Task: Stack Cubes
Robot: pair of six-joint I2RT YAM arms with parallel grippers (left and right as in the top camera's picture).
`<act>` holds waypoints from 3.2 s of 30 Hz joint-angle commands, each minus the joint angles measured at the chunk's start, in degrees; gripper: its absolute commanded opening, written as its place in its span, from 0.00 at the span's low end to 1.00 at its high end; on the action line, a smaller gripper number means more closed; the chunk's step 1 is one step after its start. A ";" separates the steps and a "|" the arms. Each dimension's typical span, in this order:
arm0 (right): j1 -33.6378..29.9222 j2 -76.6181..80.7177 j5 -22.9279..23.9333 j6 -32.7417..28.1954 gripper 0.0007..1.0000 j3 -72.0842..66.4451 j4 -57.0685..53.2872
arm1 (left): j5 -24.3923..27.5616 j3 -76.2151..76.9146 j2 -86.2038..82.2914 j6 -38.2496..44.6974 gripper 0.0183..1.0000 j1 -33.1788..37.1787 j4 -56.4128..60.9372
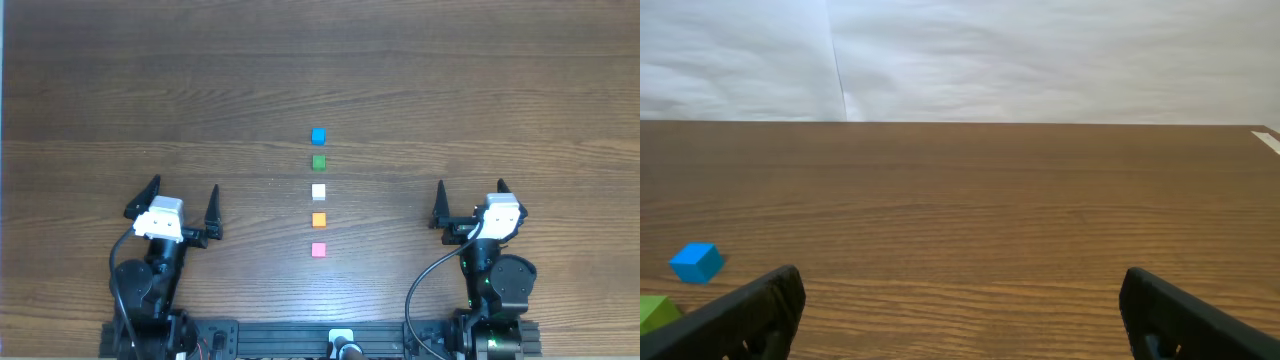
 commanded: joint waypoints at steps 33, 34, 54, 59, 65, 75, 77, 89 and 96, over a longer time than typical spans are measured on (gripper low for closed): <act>-0.35 -0.59 -0.26 -0.22 0.99 -0.42 -0.02 | -0.52 -0.24 -0.20 0.81 1.00 0.28 -0.24; -0.35 -0.59 -0.26 -0.20 0.99 -0.42 -0.02 | -0.52 -0.24 -0.20 0.81 1.00 0.28 -0.24; -0.35 -0.59 -0.26 -0.20 0.99 -0.42 -0.02 | 3.76 11.39 0.44 -2.69 1.00 -0.04 -9.81; -0.35 -0.59 -0.26 -0.20 0.99 -0.42 -0.02 | 3.76 26.51 5.27 -2.69 1.00 -2.21 -21.44; -0.35 -0.59 -0.26 -0.20 0.99 -0.42 -0.02 | 6.78 52.19 21.53 -2.67 1.00 -9.25 -40.76; -0.35 -0.59 -0.26 -0.22 0.99 -0.42 -0.02 | 6.60 74.36 45.48 -7.45 1.00 -22.10 -48.39; -0.35 -0.59 -0.26 -0.22 0.99 -0.42 -0.02 | 0.35 78.62 52.94 -16.76 1.00 -26.56 -52.04; -0.35 -0.59 -0.26 -0.20 0.99 -0.42 -0.02 | -7.89 83.14 72.15 -43.80 0.99 -43.01 -64.92; -0.35 -0.59 -0.26 -0.22 0.99 -0.42 -0.02 | -8.35 82.95 82.01 -54.16 1.00 -52.09 -71.34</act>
